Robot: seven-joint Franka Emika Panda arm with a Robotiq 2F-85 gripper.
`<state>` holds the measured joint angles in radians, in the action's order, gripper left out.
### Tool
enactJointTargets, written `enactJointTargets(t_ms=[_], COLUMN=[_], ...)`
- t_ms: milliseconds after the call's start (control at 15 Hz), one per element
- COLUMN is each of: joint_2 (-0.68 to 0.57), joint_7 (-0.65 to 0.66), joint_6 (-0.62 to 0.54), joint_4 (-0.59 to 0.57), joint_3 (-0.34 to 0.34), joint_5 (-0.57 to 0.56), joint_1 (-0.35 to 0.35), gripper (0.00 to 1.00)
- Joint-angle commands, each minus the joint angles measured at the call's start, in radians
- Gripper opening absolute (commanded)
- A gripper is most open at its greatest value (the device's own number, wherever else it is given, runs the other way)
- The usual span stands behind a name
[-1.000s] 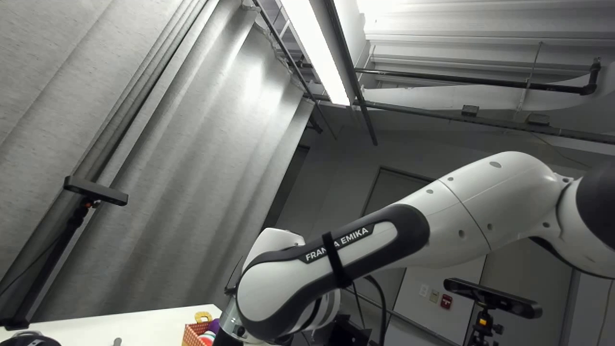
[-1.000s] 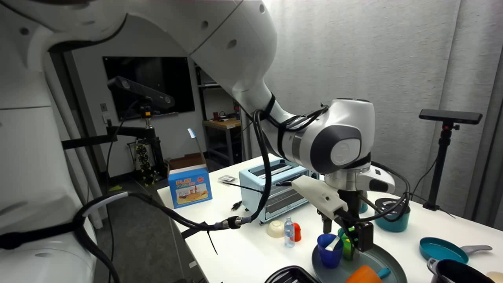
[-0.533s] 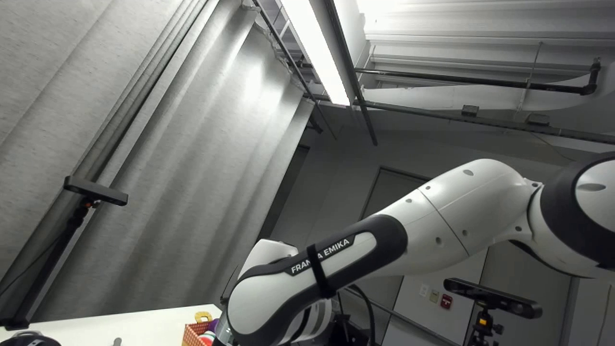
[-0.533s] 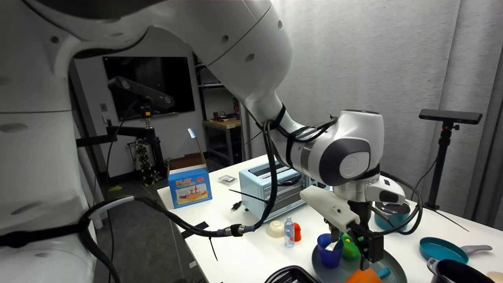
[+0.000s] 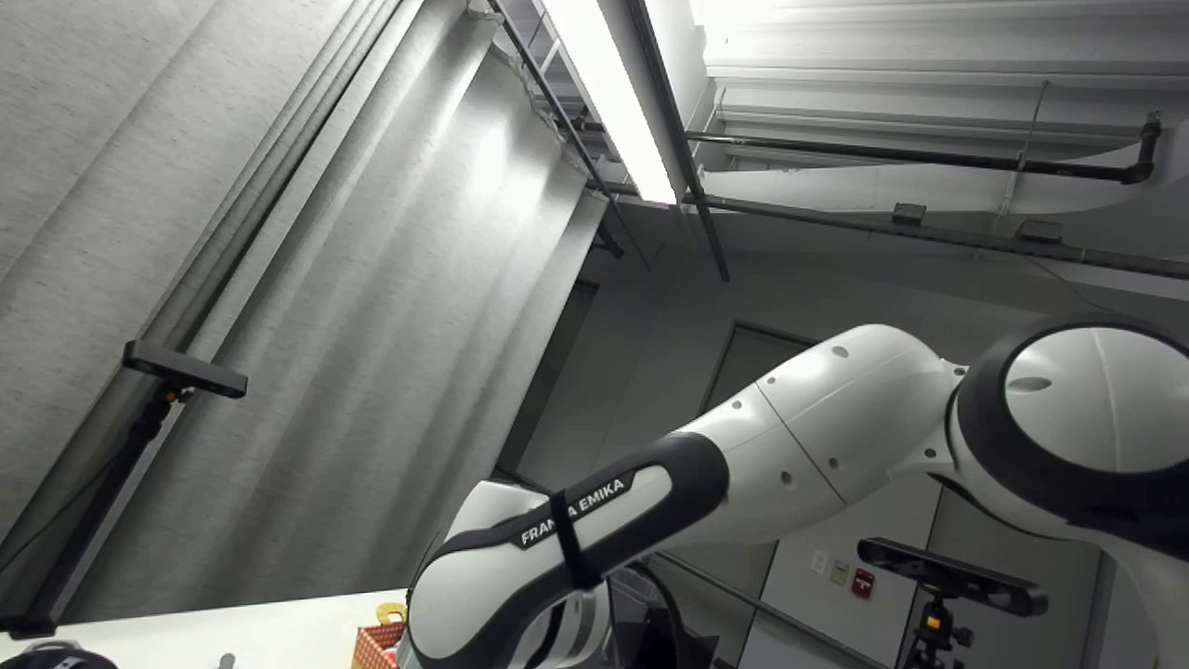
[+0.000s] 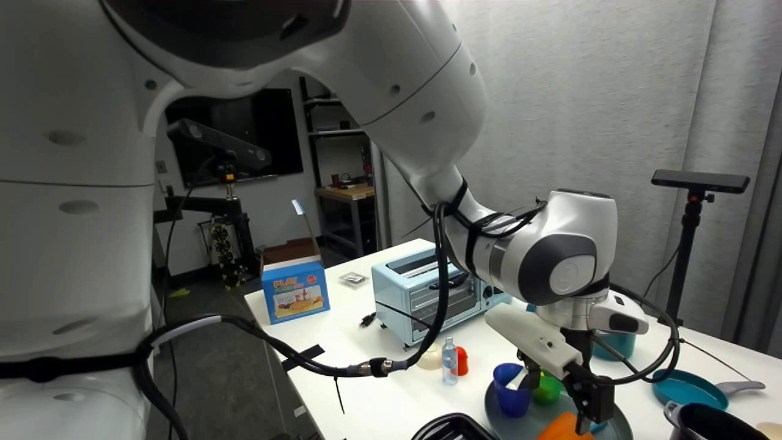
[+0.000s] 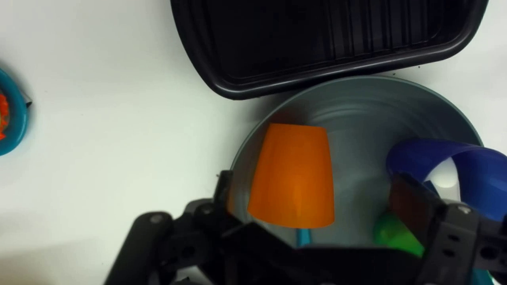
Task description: Move the orange cup upright on the plate
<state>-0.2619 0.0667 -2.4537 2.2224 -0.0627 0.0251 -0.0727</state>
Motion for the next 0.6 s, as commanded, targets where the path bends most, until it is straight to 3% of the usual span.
enactJointTargets(t_ms=[0, 533], joint_2=[-0.073, -0.205], joint_7=[-0.049, -0.056], joint_6=[-0.012, -0.004], joint_4=[-0.072, -0.189], joint_3=[0.006, 0.013], joint_5=[0.037, 0.058], joint_1=[-0.016, -0.026], gripper=[1.00, 1.00])
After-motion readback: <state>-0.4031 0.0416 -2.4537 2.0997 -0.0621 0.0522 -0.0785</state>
